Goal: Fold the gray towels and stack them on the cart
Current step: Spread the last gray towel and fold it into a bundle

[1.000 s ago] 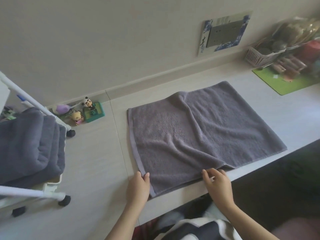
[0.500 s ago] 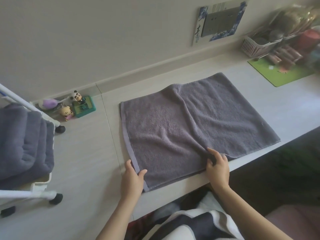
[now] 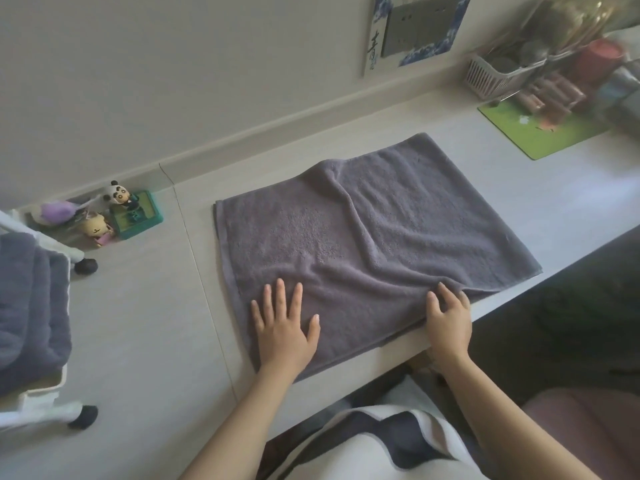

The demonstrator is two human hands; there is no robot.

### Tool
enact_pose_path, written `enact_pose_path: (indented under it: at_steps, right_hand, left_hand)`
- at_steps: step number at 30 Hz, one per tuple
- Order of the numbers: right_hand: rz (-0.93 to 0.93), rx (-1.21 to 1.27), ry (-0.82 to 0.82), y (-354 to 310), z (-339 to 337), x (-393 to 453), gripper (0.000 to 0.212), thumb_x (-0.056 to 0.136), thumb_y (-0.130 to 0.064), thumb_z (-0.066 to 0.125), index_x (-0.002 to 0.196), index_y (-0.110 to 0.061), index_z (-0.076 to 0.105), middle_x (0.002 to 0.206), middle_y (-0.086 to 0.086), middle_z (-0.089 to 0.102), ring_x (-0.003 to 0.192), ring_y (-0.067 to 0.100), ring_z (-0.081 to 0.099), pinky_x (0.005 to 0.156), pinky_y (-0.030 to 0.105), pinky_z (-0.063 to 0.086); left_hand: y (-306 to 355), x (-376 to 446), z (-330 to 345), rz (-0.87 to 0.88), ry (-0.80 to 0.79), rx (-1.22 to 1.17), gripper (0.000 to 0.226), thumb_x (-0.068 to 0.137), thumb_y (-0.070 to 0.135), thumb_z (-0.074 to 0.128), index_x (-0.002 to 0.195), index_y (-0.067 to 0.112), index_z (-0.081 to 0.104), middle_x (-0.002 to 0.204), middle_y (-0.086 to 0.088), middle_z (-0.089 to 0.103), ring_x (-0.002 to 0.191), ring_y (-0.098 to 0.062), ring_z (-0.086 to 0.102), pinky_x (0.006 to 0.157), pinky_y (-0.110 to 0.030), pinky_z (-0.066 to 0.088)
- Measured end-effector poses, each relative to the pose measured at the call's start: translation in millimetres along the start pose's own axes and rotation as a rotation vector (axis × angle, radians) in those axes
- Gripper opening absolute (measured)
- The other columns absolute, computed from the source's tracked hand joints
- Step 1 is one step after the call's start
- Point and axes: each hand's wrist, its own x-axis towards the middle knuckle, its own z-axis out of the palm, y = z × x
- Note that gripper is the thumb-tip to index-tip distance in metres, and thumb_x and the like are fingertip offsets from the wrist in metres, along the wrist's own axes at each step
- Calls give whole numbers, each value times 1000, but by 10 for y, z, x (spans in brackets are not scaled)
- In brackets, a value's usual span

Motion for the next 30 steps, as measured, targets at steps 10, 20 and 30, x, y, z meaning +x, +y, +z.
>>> enact_pose_path:
  at_steps: [10,20,30]
  right_hand:
    - [-169,-457,151,-190,27,341,57,85,-46,59,136,-40,37,133,5,24,126,25,19,112,42,11]
    - [-490,-676,-137,-440,524,875,34,87,-42,57,108,-15,58,120,8,50,115,31,37,96,38,24]
    - [-467,-757,-22,-440,487,1039,16,89,-26,56,95,-13,62,112,9,56,107,31,42,90,36,25]
  left_hand:
    - [366,638,-21,-32,43,-27,72,84,51,29,145,12,37,151,-23,28,139,-45,23,111,-62,13]
    - [345,637,72,-22,84,71,72,85,54,31,149,21,25,156,-14,21,141,-45,14,110,-64,6]
    - [353,648,38,-29,42,96,73,84,59,31,149,25,26,155,-14,23,141,-46,13,108,-69,7]
